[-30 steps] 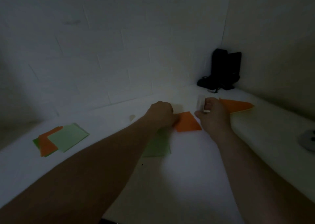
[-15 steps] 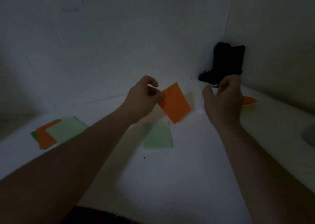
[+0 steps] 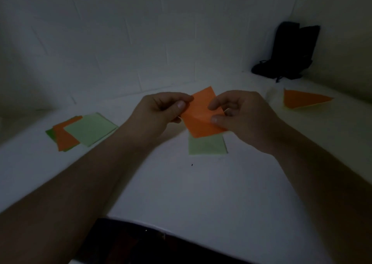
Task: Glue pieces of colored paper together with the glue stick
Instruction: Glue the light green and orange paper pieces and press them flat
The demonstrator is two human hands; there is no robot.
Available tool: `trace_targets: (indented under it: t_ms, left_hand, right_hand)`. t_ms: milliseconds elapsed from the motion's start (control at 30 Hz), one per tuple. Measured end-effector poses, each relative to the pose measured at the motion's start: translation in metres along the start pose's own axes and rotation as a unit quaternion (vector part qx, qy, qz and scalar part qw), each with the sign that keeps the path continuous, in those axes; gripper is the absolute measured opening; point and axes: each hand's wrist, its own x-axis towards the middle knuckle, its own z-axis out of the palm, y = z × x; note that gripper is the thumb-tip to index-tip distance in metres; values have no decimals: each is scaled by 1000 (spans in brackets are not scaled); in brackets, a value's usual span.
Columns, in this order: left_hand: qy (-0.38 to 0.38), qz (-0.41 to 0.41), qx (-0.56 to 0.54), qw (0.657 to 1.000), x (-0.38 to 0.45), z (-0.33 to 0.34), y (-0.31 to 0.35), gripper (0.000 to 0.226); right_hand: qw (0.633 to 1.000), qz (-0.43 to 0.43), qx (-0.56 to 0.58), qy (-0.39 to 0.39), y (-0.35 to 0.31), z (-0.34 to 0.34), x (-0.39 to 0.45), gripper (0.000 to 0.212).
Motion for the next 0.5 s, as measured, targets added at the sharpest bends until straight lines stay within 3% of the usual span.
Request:
trace_targets:
  t_ms: [167, 267, 400, 500]
  left_hand:
    - [-50, -40, 19, 998, -6, -3, 7, 35]
    - [-83, -72, 33, 993, -8, -4, 6, 52]
    - [-121, -66, 81, 987, -8, -5, 8, 65]
    - [-149, -66, 94, 982, -9, -5, 10, 69]
  right_hand:
    - [997, 34, -5, 64, 9, 4, 0, 18]
    - [997, 39, 38, 57, 9, 7, -2, 17]
    - [994, 77, 80, -17, 7, 0, -3, 20]
    - [989, 99, 41, -102, 6, -15, -1, 33]
